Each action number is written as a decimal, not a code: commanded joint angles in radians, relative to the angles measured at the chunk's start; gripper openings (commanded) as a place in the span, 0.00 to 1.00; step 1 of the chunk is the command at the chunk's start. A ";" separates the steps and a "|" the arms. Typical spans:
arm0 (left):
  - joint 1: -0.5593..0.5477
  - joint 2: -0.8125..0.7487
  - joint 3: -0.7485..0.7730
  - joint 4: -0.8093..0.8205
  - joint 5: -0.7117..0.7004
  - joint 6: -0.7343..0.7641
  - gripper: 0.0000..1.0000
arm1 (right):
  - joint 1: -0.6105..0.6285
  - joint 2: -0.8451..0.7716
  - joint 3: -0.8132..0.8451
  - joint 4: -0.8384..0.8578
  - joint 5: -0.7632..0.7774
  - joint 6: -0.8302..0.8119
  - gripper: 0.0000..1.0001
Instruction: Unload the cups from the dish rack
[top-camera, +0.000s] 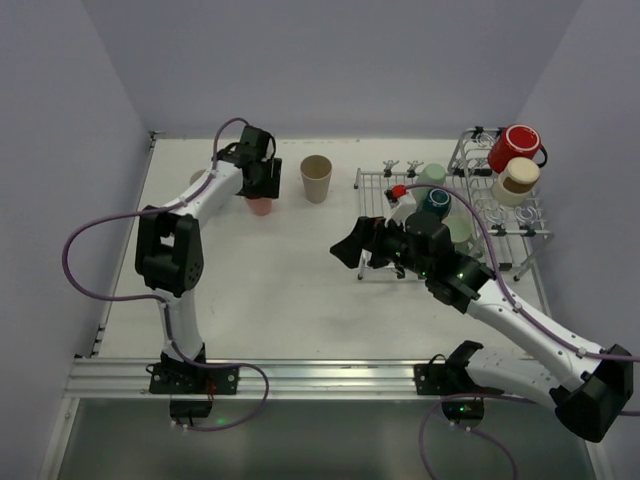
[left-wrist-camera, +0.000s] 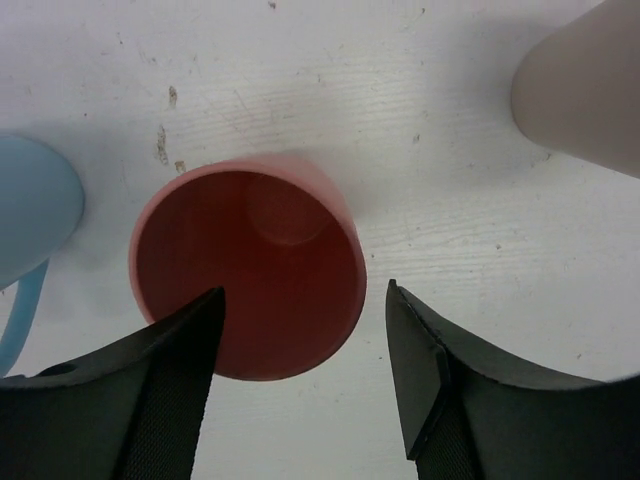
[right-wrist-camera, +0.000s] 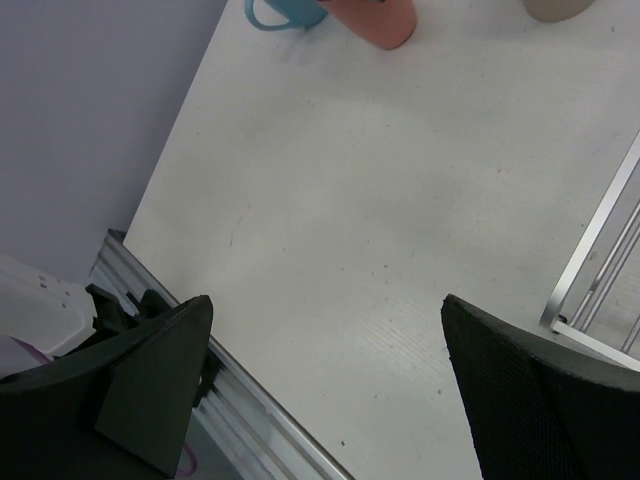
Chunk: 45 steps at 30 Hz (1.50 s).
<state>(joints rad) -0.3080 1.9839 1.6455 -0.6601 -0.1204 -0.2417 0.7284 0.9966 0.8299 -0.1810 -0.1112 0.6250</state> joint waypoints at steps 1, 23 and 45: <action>-0.002 -0.115 0.048 0.002 -0.002 0.018 0.69 | 0.005 -0.039 0.060 -0.043 0.053 -0.034 0.99; -0.192 -1.117 -0.708 0.441 0.396 -0.070 0.94 | -0.072 -0.254 0.446 -0.454 0.675 -0.266 0.99; -0.256 -1.536 -0.960 0.353 0.341 0.002 1.00 | -0.791 0.145 0.572 -0.372 0.549 -0.360 0.99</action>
<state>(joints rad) -0.5381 0.4698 0.6800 -0.3004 0.2310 -0.2653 -0.0151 1.1557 1.3964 -0.6117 0.5259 0.2733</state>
